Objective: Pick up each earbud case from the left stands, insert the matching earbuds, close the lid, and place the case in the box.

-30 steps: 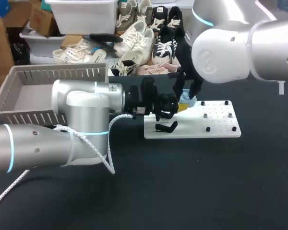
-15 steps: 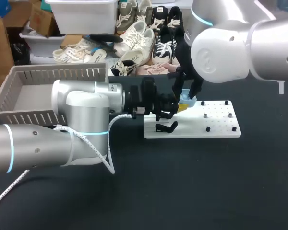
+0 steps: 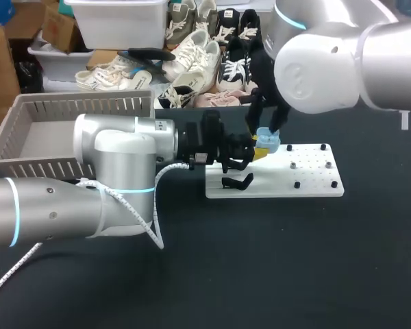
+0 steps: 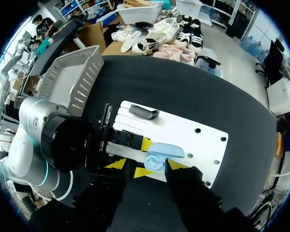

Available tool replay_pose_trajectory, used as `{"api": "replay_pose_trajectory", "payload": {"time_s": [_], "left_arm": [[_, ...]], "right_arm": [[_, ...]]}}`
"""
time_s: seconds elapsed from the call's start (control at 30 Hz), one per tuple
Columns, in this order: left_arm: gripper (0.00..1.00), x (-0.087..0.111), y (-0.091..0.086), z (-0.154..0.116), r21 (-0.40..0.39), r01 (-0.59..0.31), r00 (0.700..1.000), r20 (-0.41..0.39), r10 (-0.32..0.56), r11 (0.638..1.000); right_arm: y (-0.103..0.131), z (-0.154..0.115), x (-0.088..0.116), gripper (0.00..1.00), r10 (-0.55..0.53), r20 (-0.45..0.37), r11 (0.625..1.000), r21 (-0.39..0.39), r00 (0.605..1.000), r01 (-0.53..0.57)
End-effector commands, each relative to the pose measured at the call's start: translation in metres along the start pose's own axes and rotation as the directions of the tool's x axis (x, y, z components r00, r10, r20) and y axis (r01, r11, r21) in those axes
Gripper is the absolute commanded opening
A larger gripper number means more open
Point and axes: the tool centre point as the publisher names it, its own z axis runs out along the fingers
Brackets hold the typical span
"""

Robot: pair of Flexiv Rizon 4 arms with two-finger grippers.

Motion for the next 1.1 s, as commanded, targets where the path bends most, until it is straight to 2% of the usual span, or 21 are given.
{"api": "replay_pose_trajectory", "payload": {"time_s": [0.03, 0.3, 0.6, 0.87, 1.1], "left_arm": [[0.00, 0.000, -0.001, 0.000, -0.004, -0.001, 1.000, 0.002, 0.001, 1.000], [0.00, 0.000, -0.001, 0.000, -0.004, -0.001, 1.000, 0.002, 0.001, 1.000], [0.00, 0.000, -0.001, 0.000, -0.004, -0.001, 1.000, 0.002, 0.001, 1.000], [0.00, 0.000, -0.001, 0.000, -0.004, -0.001, 1.000, 0.002, 0.001, 1.000], [0.00, 0.000, -0.001, 0.000, -0.004, -0.001, 1.000, 0.002, 0.001, 1.000]], "right_arm": [[-0.003, -0.007, -0.001, 0.46, 0.008, 0.020, 1.000, 0.004, 1.000, -0.008], [-0.028, -0.015, -0.032, 0.45, 0.078, 0.061, 0.997, -0.013, 0.995, -0.078], [-0.055, 0.009, -0.054, 0.48, 0.138, 0.017, 0.990, -0.018, 0.990, -0.138], [-0.057, 0.029, -0.045, 0.47, 0.148, -0.020, 0.989, -0.029, 0.989, -0.148], [-0.057, 0.029, -0.028, 0.47, 0.164, -0.027, 0.986, -0.037, 0.986, -0.165]]}}
